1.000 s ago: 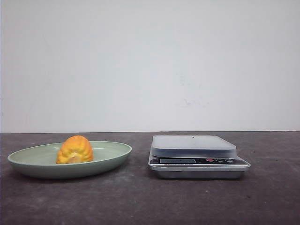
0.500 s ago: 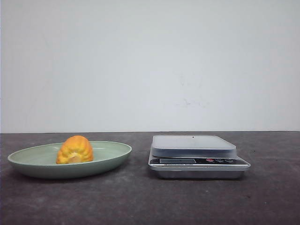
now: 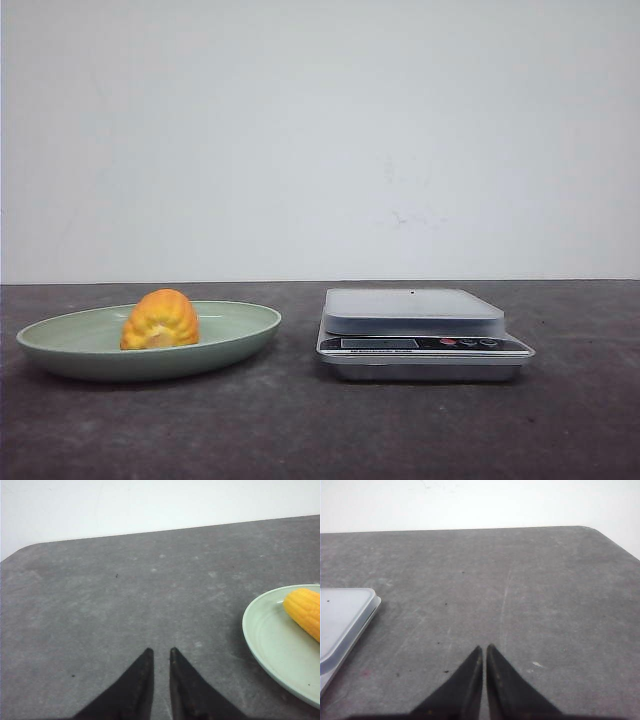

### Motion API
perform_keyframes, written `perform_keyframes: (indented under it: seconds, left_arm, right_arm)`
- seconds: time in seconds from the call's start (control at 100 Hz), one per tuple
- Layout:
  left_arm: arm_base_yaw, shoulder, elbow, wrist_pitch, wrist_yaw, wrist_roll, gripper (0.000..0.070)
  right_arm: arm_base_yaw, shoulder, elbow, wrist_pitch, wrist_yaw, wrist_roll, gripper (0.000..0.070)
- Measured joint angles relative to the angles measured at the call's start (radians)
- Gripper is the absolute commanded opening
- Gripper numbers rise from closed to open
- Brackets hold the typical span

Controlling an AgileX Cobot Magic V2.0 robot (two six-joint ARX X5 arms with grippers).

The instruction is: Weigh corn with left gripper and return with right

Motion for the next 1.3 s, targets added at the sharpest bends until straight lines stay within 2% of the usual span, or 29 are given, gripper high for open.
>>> perform_keyframes:
  seconds: [0.44, 0.52, 0.69, 0.85, 0.95, 1.03, 1.14, 1.3]
  left_arm:
    - [0.000, 0.000, 0.000, 0.000, 0.000, 0.000, 0.0011]
    - [0.000, 0.000, 0.000, 0.003, 0.009, -0.022, 0.0011]
    - [0.000, 0.000, 0.000, 0.015, 0.010, -0.126, 0.0015]
    - [0.000, 0.000, 0.000, 0.038, 0.010, -0.177, 0.0012]
    - [0.000, 0.000, 0.000, 0.061, 0.010, -0.217, 0.0011]
    - [0.000, 0.000, 0.001, 0.067, 0.010, -0.280, 0.0013]
    - [0.000, 0.017, 0.035, 0.047, 0.043, -0.387, 0.0015]
    - [0.000, 0.128, 0.236, 0.035, 0.068, -0.551, 0.0015]
  right_arm:
    - [0.000, 0.000, 0.000, 0.000, -0.001, 0.000, 0.0009]
    - [0.000, 0.000, 0.000, 0.006, -0.001, 0.000, 0.0009]
    - [0.000, 0.000, 0.000, 0.031, -0.003, 0.000, 0.0009]
    - [0.000, 0.000, 0.000, 0.032, -0.003, 0.013, 0.0007]
    - [0.000, 0.000, 0.000, 0.033, -0.004, 0.051, 0.0005]
    - [0.000, 0.000, 0.003, 0.025, -0.008, 0.105, 0.0004]
    - [0.000, 0.018, 0.068, -0.052, -0.014, 0.182, 0.0003]
    - [0.000, 0.134, 0.278, -0.061, -0.018, 0.263, 0.0003]
